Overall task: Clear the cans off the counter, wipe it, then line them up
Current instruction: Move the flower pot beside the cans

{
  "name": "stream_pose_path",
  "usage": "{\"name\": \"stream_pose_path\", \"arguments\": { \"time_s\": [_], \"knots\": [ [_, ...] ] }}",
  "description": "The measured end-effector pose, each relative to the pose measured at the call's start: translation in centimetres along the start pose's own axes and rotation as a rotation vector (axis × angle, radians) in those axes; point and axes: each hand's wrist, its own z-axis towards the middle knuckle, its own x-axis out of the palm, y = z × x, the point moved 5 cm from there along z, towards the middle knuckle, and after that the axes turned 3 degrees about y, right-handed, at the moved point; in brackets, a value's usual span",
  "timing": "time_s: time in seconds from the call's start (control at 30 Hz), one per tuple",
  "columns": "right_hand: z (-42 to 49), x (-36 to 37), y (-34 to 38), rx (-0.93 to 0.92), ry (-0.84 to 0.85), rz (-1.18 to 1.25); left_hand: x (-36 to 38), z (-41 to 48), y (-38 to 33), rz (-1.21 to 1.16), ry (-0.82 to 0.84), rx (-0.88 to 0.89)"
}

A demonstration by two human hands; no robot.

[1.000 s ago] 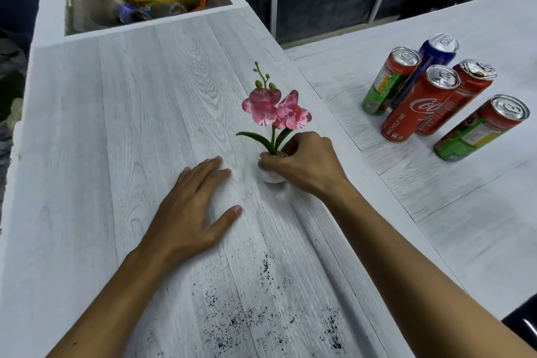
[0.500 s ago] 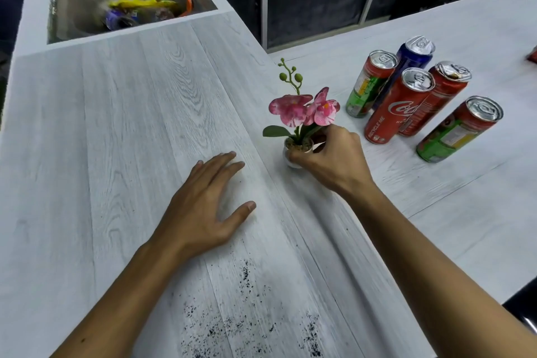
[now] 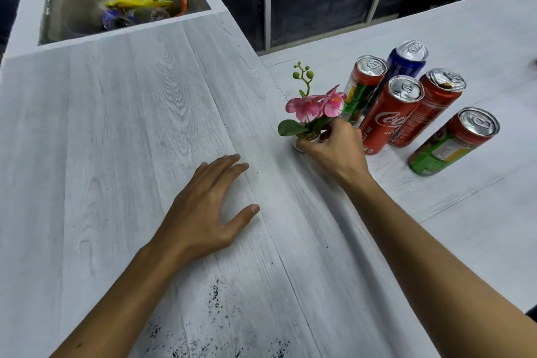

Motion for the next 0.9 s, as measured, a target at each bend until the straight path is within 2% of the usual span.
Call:
{"name": "stream_pose_path", "arguments": {
  "time_s": [0.47, 0.9],
  "knots": [
    [2.8, -0.2, -0.8, -0.04, 0.085, 0.01, 1.2, 1.9, -1.8, 0.004, 0.004, -0.049],
    [1.6, -0.4, -1.8, -0.064, 0.116, -0.041, 1.6, 2.4, -2.8, 0.019, 0.019, -0.05]
  ]
}}
